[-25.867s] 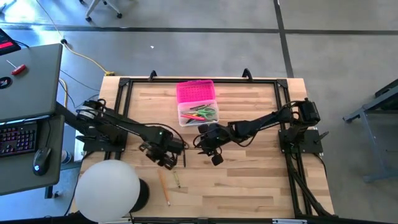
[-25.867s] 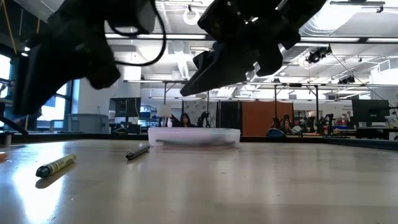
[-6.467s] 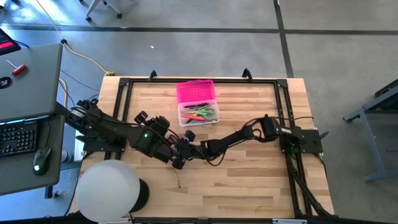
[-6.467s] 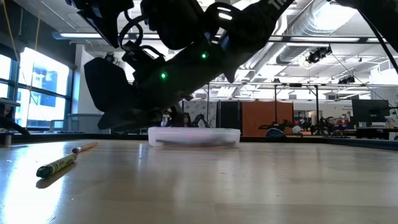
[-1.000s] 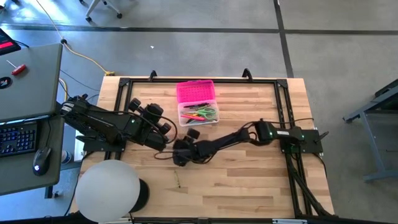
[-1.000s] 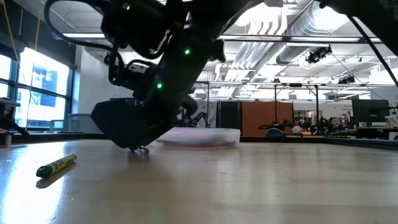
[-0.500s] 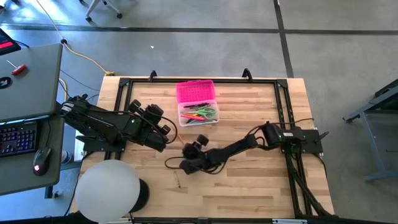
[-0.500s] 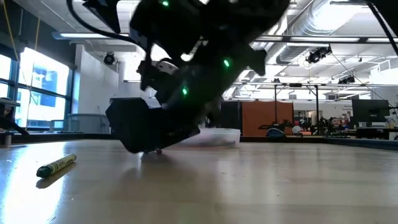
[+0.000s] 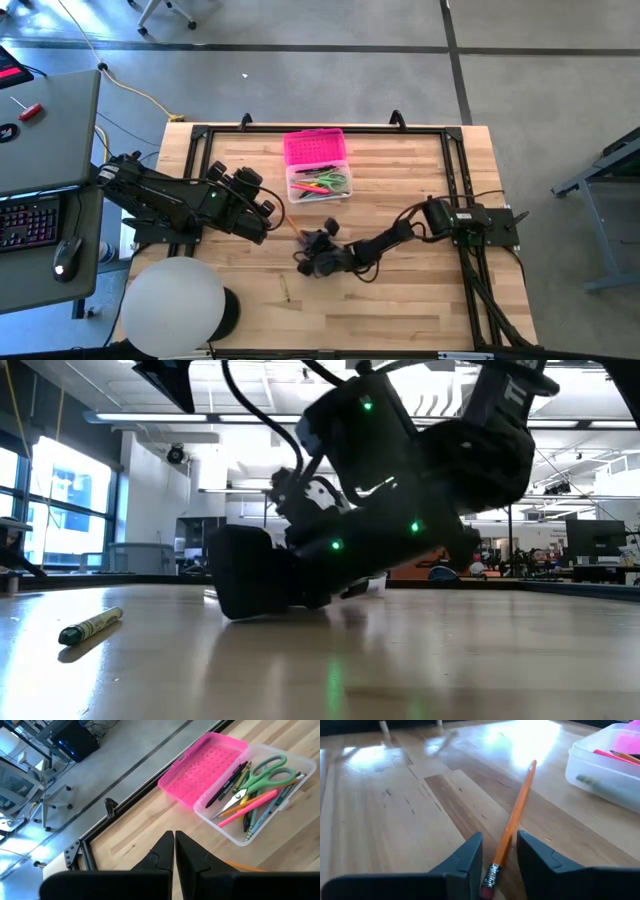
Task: Pick & place school supplies into a supply box
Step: Put the orange pencil into the pink supply box
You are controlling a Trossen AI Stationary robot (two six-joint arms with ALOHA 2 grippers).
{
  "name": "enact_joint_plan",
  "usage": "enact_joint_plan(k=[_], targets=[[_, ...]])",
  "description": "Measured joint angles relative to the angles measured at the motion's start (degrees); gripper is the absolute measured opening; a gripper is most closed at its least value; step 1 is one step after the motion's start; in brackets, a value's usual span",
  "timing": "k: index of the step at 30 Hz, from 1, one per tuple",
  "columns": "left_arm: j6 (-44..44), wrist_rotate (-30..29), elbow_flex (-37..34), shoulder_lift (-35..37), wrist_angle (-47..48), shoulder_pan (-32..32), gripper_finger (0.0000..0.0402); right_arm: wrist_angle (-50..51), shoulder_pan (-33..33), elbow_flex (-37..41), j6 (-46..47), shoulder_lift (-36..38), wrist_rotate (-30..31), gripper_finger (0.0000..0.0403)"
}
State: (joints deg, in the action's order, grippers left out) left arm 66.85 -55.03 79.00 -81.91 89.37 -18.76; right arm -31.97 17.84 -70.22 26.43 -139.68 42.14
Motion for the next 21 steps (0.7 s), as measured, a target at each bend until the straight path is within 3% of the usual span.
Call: enact_joint_plan(k=[10,21], targets=[[-0.02,0.01,0.0,0.0,-0.65,0.0,0.0049,-4.67,-3.63,1.03,-2.44,0.0,-3.9,0.0012],[-0.22,0.1,0.0,0.0,-0.8,0.0,0.0049,-3.76,-1.87,1.03,-4.59,1.83,-3.57,0.0009]])
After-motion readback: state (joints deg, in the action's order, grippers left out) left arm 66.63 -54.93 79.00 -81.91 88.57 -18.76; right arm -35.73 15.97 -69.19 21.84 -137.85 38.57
